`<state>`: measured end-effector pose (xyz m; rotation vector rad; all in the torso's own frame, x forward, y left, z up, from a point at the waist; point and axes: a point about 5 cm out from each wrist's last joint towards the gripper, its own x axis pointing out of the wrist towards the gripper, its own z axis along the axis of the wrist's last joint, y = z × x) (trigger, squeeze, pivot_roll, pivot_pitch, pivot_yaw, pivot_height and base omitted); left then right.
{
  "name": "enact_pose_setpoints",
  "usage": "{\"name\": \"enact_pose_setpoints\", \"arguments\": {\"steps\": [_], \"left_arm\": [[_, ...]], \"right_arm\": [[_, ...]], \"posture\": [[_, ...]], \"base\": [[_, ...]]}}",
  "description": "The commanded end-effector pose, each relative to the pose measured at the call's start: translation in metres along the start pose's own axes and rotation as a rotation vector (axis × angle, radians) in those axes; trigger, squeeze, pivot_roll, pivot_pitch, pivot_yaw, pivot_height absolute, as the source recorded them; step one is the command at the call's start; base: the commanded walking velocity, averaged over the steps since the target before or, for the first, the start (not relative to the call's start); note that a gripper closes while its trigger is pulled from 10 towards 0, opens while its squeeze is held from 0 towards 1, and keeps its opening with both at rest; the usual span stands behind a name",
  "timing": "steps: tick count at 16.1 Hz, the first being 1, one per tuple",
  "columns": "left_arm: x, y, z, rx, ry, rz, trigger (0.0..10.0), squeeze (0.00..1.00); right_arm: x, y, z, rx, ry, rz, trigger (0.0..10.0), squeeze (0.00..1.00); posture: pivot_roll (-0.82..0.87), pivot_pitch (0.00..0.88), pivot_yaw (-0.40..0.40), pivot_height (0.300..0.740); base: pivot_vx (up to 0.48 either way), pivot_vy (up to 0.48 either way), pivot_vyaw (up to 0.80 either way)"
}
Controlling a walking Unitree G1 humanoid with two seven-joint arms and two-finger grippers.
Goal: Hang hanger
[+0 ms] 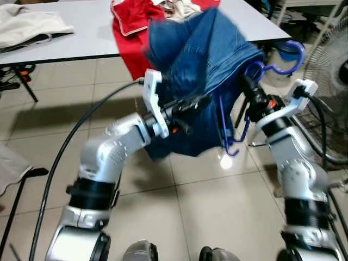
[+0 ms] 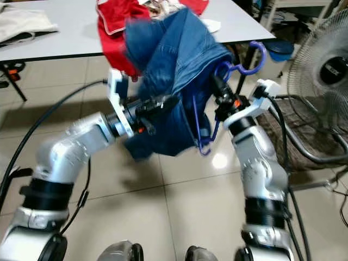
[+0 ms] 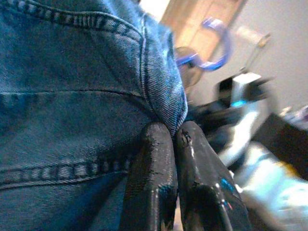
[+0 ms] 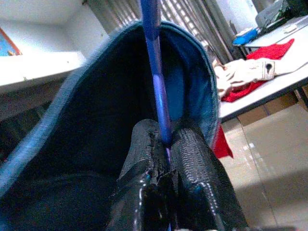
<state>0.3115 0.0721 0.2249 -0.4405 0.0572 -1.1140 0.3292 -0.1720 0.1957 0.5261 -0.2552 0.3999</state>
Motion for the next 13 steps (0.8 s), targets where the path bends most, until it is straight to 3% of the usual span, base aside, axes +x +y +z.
{"name": "enact_pose_setpoints", "arguments": {"steps": [1,2,5,9,10,13], "left_arm": [[0.001,-0.008,0.009,-0.02,-0.005,-0.057,0.0,0.0],[0.001,-0.014,0.024,-0.057,-0.041,-0.112,0.0,0.0],[0.003,-0.015,0.042,-0.105,-0.103,-0.121,0.0,0.0],[0.01,-0.022,0.058,-0.203,-0.168,-0.164,0.0,0.0],[0.012,-0.023,0.058,-0.216,-0.16,-0.165,0.0,0.0],[0.014,-0.02,0.05,-0.239,-0.138,-0.122,0.0,0.0]], "right_arm": [[0.003,-0.005,0.011,-0.01,-0.083,-0.02,0.0,0.0],[0.013,-0.003,0.009,-0.034,-0.101,-0.005,0.0,0.0],[0.018,0.001,-0.006,-0.132,-0.052,0.054,0.0,0.0],[0.015,-0.004,-0.024,-0.127,-0.054,0.026,0.0,0.0],[0.016,-0.005,-0.023,-0.071,-0.091,-0.004,0.0,0.0],[0.022,-0.007,-0.006,0.222,-0.232,-0.065,0.0,0.0]], "posture": [[0.03,0.023,0.01,0.74],[0.05,0.015,0.006,0.74],[0.06,0.012,-0.001,0.74],[0.07,0.017,-0.009,0.74],[0.08,0.02,-0.005,0.74],[0.07,0.021,-0.001,0.74]], "base": [[0.0,0.0,0.0],[0.0,0.0,0.0],[0.0,0.0,0.0],[0.0,0.0,0.0],[0.0,0.0,0.0],[0.0,0.0,0.0]]}}
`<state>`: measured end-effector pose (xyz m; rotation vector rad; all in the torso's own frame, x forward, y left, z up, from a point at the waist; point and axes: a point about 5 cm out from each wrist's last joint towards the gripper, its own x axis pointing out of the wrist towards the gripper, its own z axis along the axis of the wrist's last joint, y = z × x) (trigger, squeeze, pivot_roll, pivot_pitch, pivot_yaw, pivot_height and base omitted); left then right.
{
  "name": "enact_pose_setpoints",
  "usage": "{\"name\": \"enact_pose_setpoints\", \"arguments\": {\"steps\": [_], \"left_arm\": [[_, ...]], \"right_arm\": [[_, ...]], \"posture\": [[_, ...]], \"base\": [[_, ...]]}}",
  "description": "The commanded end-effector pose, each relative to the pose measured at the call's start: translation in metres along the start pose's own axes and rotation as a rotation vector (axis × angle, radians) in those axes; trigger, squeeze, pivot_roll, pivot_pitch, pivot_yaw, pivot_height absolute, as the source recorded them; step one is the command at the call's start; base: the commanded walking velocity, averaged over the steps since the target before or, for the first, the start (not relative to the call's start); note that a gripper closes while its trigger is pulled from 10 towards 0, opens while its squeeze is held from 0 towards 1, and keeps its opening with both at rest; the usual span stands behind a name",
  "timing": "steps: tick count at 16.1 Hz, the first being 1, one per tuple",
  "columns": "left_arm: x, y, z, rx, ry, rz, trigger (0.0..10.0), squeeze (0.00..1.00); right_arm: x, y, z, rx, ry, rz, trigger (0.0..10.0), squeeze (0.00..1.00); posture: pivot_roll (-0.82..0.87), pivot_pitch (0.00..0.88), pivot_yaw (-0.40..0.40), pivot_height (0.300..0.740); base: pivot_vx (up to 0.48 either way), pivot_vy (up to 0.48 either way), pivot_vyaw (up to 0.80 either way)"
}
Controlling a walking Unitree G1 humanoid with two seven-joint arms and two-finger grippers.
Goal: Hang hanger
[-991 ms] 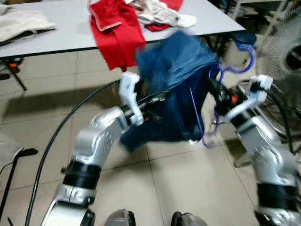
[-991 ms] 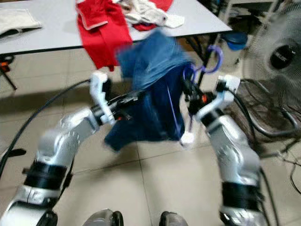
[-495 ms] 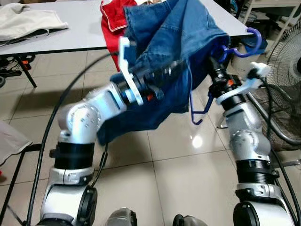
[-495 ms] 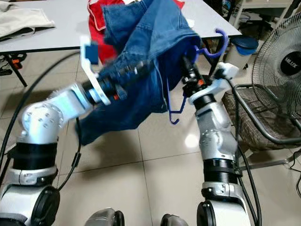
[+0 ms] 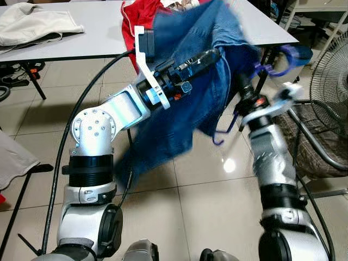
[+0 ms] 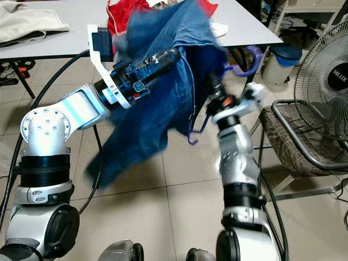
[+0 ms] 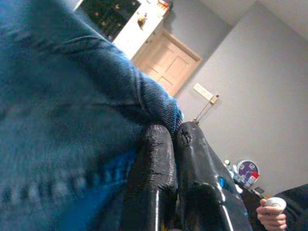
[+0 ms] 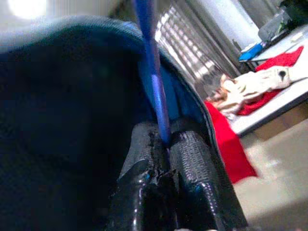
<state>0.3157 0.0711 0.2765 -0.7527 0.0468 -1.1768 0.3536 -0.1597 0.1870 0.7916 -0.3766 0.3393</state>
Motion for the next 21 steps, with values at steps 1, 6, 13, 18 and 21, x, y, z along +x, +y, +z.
{"name": "enact_pose_setpoints", "arguments": {"steps": [1,6,13,18,21], "left_arm": [[0.003,-0.004,-0.003,-0.005,0.021,-0.015,0.0,0.0],[0.0,-0.002,-0.011,-0.004,0.062,0.011,0.0,0.0],[-0.029,0.042,0.01,0.33,0.119,0.327,0.0,0.0],[-0.049,0.054,0.002,0.474,0.29,0.328,0.0,0.0],[-0.047,0.05,-0.015,0.454,0.355,0.236,0.0,0.0]], "right_arm": [[0.004,0.0,0.017,0.096,-0.096,-0.025,0.0,0.0],[0.005,-0.001,0.019,0.277,-0.086,0.04,0.0,0.0],[-0.007,0.001,0.014,-0.201,0.275,0.187,0.0,0.0],[-0.009,-0.002,0.051,0.038,0.055,0.141,0.0,0.0],[-0.009,-0.005,0.052,0.078,0.026,0.11,0.0,0.0]], "posture": [[0.07,0.022,-0.001,0.74],[0.07,0.032,-0.013,0.74],[0.06,0.036,-0.007,0.74],[0.04,0.04,-0.009,0.74],[0.04,0.038,-0.009,0.74]], "base": [[0.0,0.0,0.0],[0.0,0.0,0.0],[0.0,0.0,0.0],[0.0,0.0,0.0],[0.0,0.0,0.0]]}}
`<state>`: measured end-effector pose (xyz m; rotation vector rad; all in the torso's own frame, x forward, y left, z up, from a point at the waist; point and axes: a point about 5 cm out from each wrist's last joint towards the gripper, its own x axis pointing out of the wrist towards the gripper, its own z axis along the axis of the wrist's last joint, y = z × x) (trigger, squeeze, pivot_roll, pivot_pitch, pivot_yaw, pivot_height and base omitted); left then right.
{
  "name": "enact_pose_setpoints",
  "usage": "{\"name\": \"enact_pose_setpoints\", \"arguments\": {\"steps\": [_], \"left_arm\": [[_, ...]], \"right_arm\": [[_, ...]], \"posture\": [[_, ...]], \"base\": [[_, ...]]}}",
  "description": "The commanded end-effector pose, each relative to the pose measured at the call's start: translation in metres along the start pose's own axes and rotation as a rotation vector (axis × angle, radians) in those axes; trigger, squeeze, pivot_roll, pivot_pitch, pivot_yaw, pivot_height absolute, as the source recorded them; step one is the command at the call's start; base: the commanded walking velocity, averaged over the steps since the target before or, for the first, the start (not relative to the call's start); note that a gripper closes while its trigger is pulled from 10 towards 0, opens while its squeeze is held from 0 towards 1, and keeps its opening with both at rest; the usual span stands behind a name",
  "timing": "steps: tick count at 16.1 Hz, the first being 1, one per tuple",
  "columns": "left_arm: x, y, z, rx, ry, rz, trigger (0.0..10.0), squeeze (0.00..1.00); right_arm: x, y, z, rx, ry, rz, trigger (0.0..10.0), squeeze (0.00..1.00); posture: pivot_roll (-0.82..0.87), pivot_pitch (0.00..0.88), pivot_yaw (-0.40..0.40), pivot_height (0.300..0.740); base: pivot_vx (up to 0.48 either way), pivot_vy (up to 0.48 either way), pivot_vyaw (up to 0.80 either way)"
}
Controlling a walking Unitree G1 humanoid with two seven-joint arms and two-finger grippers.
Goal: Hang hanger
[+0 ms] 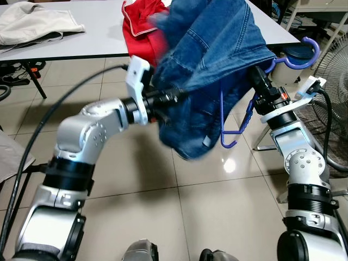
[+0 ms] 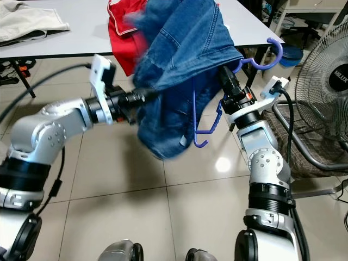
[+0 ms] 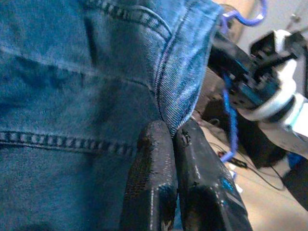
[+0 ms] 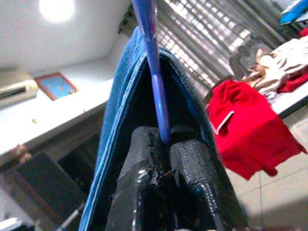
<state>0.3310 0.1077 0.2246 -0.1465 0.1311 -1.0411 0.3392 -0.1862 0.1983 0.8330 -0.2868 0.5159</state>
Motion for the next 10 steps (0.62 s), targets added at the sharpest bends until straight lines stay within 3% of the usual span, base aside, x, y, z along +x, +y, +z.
{"name": "enact_pose_setpoints", "arguments": {"steps": [1,4,6,10], "left_arm": [[-0.002,-0.004,-0.004,-0.007,0.022,-0.035,0.0,0.0],[0.004,-0.028,0.003,-0.074,-0.04,-0.195,0.0,0.0],[0.012,-0.049,0.015,-0.143,-0.114,-0.321,0.0,0.0],[0.024,-0.064,0.039,-0.281,-0.243,-0.398,0.0,0.0]], "right_arm": [[0.001,0.001,0.022,-0.012,-0.122,-0.022,0.0,0.0],[0.01,0.001,0.018,0.011,-0.189,-0.071,0.0,0.0],[0.021,-0.002,0.015,-0.034,-0.217,-0.109,0.0,0.0],[0.034,-0.007,0.006,-0.041,-0.244,-0.152,0.0,0.0]], "posture": [[0.04,0.038,-0.009,0.74],[0.04,0.04,-0.009,0.74],[0.06,0.041,-0.012,0.74],[0.1,0.04,-0.028,0.74]], "base": [[0.0,0.0,0.0],[0.0,0.0,0.0],[0.0,0.0,0.0],[0.0,0.0,0.0]]}}
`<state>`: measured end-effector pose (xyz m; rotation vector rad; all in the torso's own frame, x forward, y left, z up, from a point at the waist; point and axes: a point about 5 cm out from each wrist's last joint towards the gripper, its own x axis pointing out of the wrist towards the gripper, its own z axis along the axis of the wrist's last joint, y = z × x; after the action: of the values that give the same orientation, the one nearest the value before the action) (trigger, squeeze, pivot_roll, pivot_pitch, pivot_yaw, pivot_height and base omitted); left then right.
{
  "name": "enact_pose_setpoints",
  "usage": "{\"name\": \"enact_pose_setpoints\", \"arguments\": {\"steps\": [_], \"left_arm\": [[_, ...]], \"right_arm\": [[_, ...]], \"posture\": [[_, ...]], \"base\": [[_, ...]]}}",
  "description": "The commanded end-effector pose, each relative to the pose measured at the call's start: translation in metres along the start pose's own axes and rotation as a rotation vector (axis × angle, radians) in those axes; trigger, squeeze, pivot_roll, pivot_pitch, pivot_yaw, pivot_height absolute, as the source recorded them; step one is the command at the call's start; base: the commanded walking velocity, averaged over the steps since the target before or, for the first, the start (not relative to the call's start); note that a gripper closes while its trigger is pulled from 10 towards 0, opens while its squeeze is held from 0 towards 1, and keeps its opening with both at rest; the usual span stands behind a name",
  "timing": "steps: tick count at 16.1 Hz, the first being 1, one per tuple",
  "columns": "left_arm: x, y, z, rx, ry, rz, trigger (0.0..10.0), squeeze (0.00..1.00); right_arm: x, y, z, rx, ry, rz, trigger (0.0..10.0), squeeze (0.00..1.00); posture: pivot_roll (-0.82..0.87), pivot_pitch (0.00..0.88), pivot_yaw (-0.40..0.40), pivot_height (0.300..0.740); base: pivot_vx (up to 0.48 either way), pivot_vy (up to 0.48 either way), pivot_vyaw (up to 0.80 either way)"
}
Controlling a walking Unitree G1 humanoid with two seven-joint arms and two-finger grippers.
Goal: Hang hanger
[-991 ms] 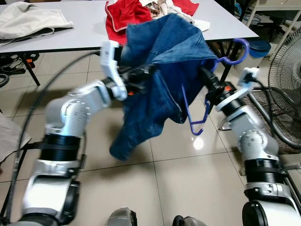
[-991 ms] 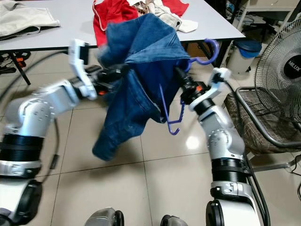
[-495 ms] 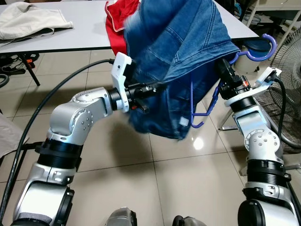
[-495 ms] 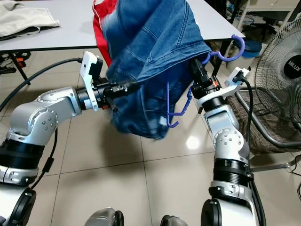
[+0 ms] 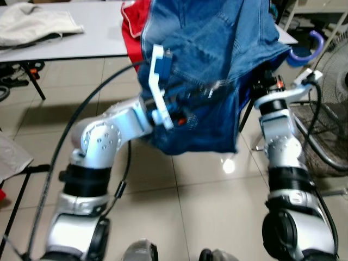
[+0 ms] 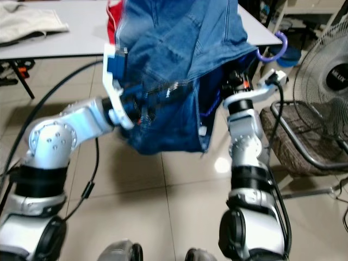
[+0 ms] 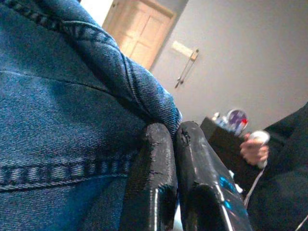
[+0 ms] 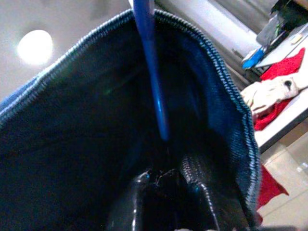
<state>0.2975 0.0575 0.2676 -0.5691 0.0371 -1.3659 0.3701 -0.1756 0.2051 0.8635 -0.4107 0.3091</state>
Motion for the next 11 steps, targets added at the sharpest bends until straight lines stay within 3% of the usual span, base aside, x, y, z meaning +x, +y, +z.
{"name": "enact_pose_setpoints", "arguments": {"steps": [1,3,6,8,10,11], "left_arm": [[0.003,-0.005,0.007,-0.012,-0.021,-0.023,0.0,0.0],[0.014,-0.001,0.02,-0.087,-0.117,0.008,0.0,0.0],[0.022,0.006,0.035,-0.158,-0.25,0.076,0.0,0.0],[0.02,0.015,0.046,-0.154,-0.315,0.152,0.0,0.0],[0.001,0.039,0.072,-0.129,-0.454,0.33,0.0,0.0],[-0.004,0.044,0.076,-0.125,-0.479,0.369,0.0,0.0]], "right_arm": [[0.005,-0.001,0.009,-0.01,-0.061,-0.028,0.0,0.0],[0.006,0.002,-0.011,-0.064,-0.019,-0.023,0.0,0.0],[-0.015,0.008,-0.063,-0.227,0.209,0.077,0.0,0.0],[-0.033,0.005,-0.084,-0.295,0.336,0.115,0.0,0.0],[-0.061,-0.01,-0.089,-0.319,0.495,0.124,0.0,0.0],[-0.067,-0.014,-0.088,-0.334,0.521,0.13,0.0,0.0]], "posture": [[0.1,0.04,-0.028,0.74],[0.11,0.038,-0.031,0.74],[0.12,0.035,-0.03,0.74],[0.12,0.036,-0.03,0.74],[0.1,0.036,-0.023,0.74],[0.1,0.036,-0.023,0.74]], "base": [[0.0,0.0,0.0],[0.0,0.0,0.0],[0.0,0.0,0.0],[0.0,0.0,0.0],[0.0,0.0,0.0],[0.0,0.0,0.0]]}}
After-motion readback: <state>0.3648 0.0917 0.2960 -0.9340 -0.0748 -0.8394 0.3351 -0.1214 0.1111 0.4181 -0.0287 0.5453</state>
